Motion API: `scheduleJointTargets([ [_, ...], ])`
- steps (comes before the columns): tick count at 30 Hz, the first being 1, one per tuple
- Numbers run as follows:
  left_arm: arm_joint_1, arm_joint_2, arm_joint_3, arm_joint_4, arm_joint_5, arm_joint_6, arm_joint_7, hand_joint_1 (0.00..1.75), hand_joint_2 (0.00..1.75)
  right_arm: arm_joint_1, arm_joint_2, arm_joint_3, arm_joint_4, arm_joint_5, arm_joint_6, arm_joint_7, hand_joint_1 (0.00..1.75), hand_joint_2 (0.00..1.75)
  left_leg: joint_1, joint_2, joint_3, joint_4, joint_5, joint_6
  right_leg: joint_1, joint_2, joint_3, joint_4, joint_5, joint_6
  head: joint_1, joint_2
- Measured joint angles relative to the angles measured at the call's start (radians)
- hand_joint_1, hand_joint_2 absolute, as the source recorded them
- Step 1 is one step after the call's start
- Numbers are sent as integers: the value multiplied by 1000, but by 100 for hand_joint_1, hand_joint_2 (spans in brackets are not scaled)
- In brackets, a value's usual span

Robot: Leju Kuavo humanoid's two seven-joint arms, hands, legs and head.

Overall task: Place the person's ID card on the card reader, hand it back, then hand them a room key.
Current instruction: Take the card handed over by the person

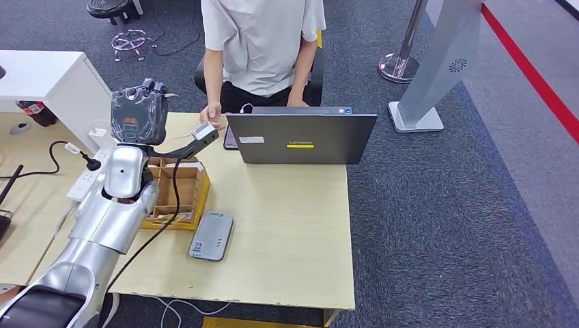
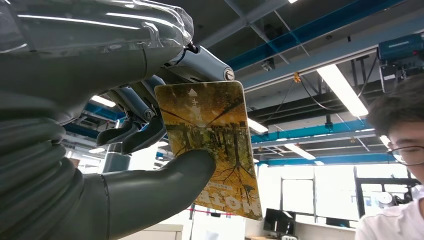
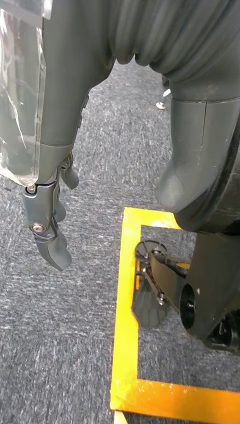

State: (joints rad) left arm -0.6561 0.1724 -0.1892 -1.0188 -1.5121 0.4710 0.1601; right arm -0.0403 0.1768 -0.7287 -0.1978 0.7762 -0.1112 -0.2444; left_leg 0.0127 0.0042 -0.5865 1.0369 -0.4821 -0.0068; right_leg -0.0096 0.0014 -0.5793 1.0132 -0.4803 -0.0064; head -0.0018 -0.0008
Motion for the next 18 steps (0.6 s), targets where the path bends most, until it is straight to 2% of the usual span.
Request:
scheduleJointTargets([
  [3, 63, -30, -1, -54, 1, 9, -47, 175, 175, 2, 2, 5, 0, 16, -19, 10, 0, 175, -1, 0, 0, 0, 0, 0, 0, 0, 0, 0, 0, 0, 0, 0],
  [9, 280, -76, -39, -302, 3, 21, -91, 175, 175, 7, 9, 7, 0, 24, -44, 12, 0, 175, -1, 2, 0, 0, -3, 1, -1, 2, 0, -1, -1, 2, 0, 0],
  [18, 419, -80, -70, -483, 4, 2, -120, 175, 175, 10, 11, 6, 0, 37, -72, 7, 0, 175, -1, 2, 0, 0, -3, 1, -1, 2, 0, -1, -2, 2, 0, 0],
])
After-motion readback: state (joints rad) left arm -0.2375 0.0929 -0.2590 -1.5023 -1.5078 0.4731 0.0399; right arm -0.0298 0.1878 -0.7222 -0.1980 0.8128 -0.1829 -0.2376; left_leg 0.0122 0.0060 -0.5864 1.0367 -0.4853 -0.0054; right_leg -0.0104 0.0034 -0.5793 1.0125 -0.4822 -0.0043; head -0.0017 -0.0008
